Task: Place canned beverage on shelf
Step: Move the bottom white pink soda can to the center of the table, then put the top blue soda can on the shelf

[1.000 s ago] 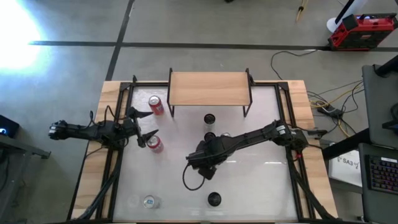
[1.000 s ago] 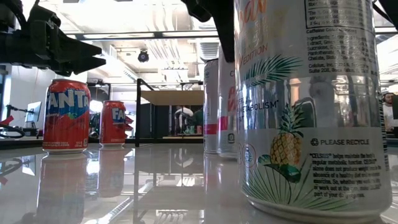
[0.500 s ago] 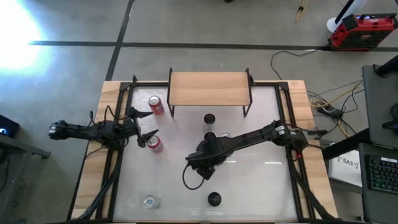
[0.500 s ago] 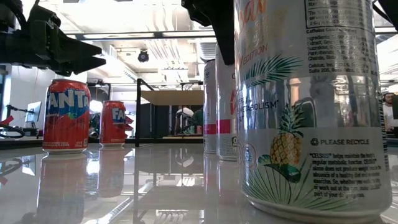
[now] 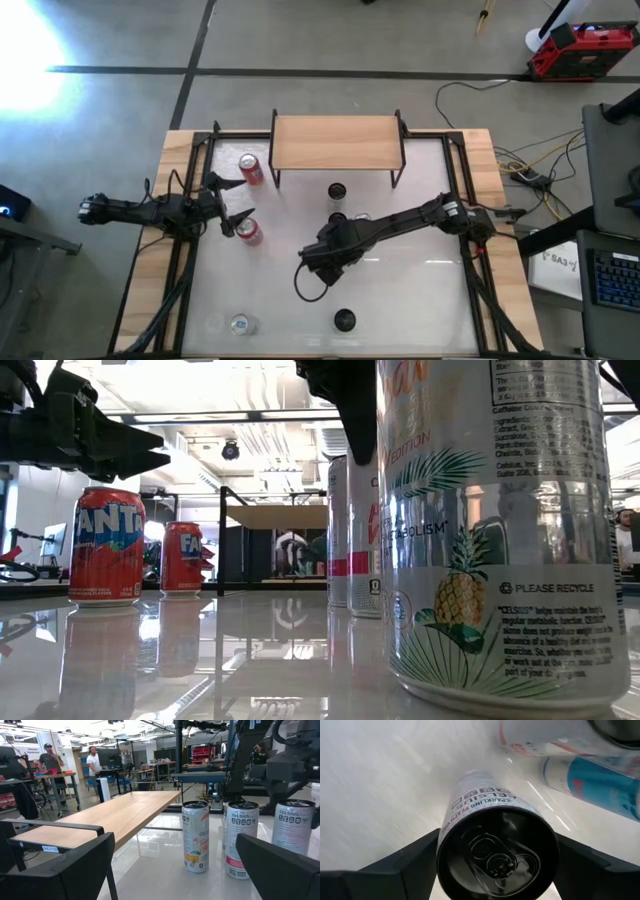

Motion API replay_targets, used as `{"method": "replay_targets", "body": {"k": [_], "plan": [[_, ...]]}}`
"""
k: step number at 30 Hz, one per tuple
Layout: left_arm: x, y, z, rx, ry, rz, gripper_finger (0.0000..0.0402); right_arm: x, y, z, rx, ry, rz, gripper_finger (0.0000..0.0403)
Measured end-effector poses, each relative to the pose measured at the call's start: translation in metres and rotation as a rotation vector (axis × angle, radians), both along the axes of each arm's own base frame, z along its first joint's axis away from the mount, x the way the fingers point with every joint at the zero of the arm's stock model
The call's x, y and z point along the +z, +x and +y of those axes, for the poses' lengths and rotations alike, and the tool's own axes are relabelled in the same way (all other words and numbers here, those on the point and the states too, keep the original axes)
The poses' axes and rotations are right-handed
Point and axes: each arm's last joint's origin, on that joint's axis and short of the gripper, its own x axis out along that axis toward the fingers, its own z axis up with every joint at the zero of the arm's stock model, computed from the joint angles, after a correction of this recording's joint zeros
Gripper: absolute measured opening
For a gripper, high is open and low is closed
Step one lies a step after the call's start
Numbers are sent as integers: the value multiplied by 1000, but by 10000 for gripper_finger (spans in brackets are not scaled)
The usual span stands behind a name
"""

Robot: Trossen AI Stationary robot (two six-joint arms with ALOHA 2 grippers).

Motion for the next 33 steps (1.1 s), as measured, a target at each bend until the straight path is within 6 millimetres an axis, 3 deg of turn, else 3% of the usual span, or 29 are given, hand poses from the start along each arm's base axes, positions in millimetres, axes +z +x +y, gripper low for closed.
{"method": "replay_targets", "body": {"k": [9, 16, 23, 28, 33], "plan": [[0, 0, 0, 0, 0, 0, 400, 14, -5, -4, -68, -6, -39, 365], [0, 0, 0, 0, 0, 1, 400, 27, -4, -4, -99, 9, -83, 368], [0, 0, 0, 0, 0, 0, 400, 58, -9, -6, -202, 26, -177, 368], [0, 0, 0, 0, 0, 1, 400, 75, -24, -12, -328, 4, -229, 368], [0, 0, 0, 0, 0, 0, 400, 82, -51, -22, -439, -47, -228, 368]]}}
